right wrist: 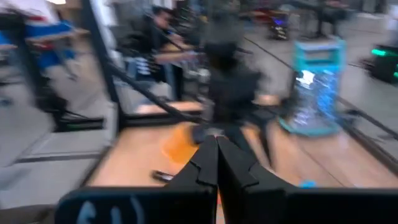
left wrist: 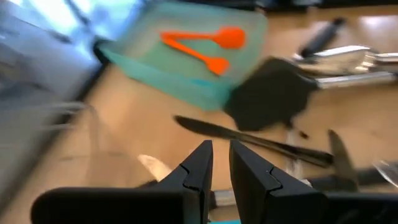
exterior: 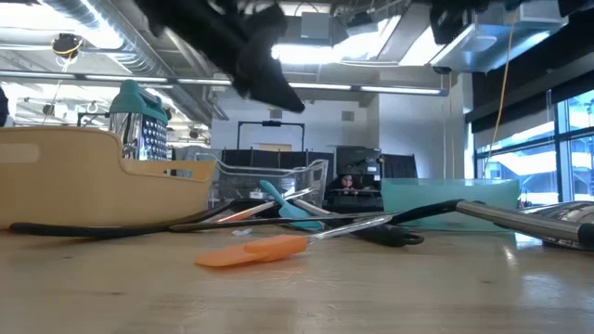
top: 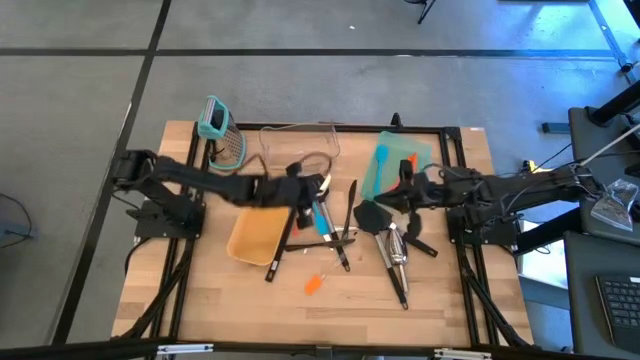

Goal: Pick & Place Kitchen Items
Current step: Put the blue spatula into the green bin

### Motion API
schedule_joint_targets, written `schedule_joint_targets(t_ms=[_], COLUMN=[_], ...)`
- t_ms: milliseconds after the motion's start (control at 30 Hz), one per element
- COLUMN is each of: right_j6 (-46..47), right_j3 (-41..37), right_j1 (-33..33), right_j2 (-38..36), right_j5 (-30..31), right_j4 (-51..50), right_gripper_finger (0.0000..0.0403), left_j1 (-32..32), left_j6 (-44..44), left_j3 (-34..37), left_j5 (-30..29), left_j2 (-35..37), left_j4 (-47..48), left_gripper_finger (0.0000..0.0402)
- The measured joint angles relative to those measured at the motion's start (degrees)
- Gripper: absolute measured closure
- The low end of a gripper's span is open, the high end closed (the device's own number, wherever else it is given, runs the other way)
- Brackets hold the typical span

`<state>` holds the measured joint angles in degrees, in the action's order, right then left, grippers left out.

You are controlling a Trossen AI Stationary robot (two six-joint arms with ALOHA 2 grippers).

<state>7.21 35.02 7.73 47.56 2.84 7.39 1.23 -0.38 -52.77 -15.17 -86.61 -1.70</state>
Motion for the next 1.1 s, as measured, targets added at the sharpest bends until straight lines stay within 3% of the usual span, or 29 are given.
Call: schedule_joint_targets(t_ms=[133,300,400,600,833,1100], right_j6=[-0.01,0.29,3.36,5.78,3.80,1.74], right_j3=[0.21,0.27,0.30,0.31,0.31,0.31], right_j1=[0.84,1.43,1.40,2.57,6.31,6.96], right_j2=[-1.25,-2.10,-2.72,-3.06,-3.25,-3.85], right_j5=[-5.20,-6.23,-9.71,-17.94,-18.27,-17.47], right_j4=[0.23,0.84,0.05,2.20,4.18,4.06], right_gripper_finger=[0.0403,0.0403,0.0403,0.0385,0.0330,0.0288], left_j1=[5.29,4.76,2.94,0.14,-0.95,-1.95], left_j6=[3.92,14.59,20.61,26.64,29.17,32.45], left_j3=[0.01,-3.67,-7.45,-13.00,-19.08,-21.44], left_j5=[10.05,12.57,10.58,4.76,-1.39,-5.20], left_j2=[-1.65,-4.58,-7.41,-14.44,-20.86,-21.14], left_j4=[1.76,9.24,15.25,17.91,31.22,35.28], left_gripper_finger=[0.0352,0.0343,0.0322,0.0272,0.0238,0.0233])
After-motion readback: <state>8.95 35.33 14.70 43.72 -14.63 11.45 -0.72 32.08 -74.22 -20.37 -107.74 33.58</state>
